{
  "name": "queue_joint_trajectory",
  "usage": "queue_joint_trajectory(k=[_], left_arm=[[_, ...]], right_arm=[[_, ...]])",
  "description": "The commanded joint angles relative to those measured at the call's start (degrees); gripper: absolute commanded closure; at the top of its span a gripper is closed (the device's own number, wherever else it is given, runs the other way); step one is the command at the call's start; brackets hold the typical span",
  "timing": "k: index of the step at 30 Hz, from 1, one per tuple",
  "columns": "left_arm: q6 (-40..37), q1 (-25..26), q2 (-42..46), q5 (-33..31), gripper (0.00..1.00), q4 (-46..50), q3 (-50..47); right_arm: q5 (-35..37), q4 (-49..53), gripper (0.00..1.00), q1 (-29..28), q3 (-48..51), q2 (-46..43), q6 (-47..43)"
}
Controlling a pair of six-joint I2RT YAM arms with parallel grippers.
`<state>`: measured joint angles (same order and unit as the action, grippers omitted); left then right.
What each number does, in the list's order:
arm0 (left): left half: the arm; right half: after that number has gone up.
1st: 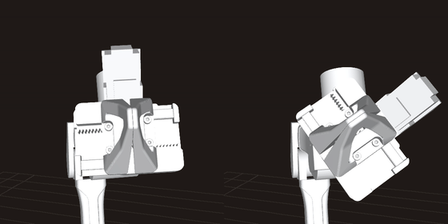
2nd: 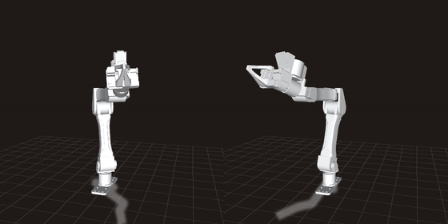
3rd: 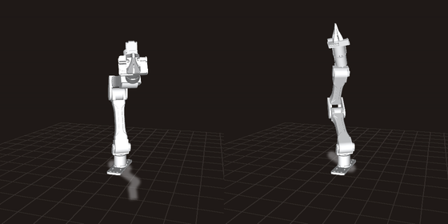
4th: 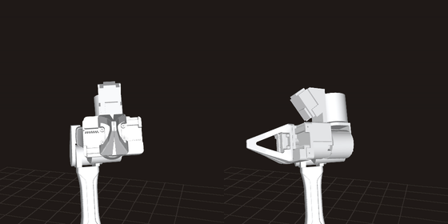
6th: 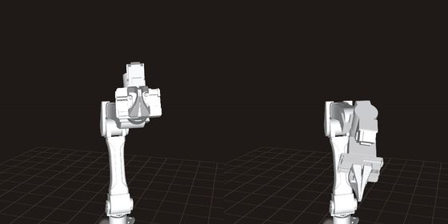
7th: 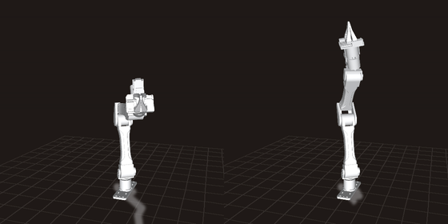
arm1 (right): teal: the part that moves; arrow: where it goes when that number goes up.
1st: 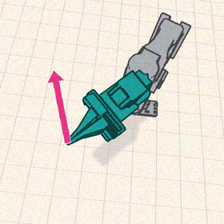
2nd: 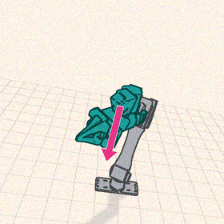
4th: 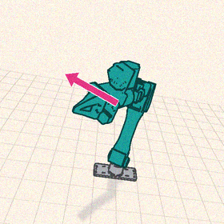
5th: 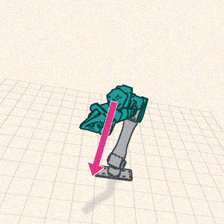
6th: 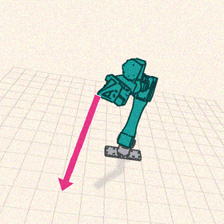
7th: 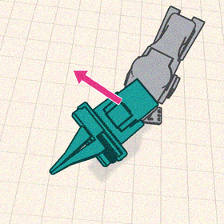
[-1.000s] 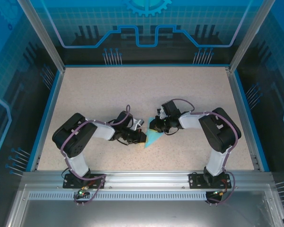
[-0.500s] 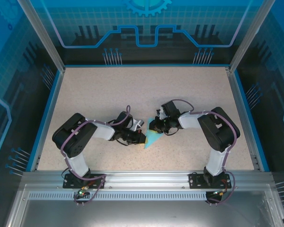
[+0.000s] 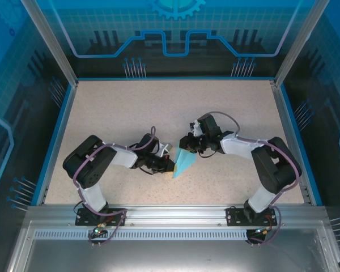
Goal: Fold a paper plane with a square sheet of paper (pick it up from the middle)
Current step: Fourth fold the wing at the center of the table.
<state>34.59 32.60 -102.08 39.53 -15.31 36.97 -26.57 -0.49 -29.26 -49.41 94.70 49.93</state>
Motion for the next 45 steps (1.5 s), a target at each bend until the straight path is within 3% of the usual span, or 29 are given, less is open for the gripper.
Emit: queue_joint_trajectory(k=[1, 17, 25, 45], left_arm=[[1.59, 0.18, -3.34, -2.47, 1.00, 5.22, -1.76], [8.34, 0.18, -2.75, -3.39, 1.00, -3.61, -5.45], [9.06, 0.11, -3.38, -3.76, 1.00, -4.99, -5.96], [6.99, 0.18, -1.17, -4.10, 1.00, -2.18, -5.41]], right_arm=[[-0.60, 2.29, 0.83, -0.80, -0.09, 0.78, -1.27], [0.69, 3.02, 0.82, -0.15, 2.87, -2.41, -1.36], [-3.68, -0.03, 0.85, -1.06, 0.79, 3.44, -0.58], [-4.18, 0.41, 0.85, -0.81, -3.22, 11.22, -2.13]])
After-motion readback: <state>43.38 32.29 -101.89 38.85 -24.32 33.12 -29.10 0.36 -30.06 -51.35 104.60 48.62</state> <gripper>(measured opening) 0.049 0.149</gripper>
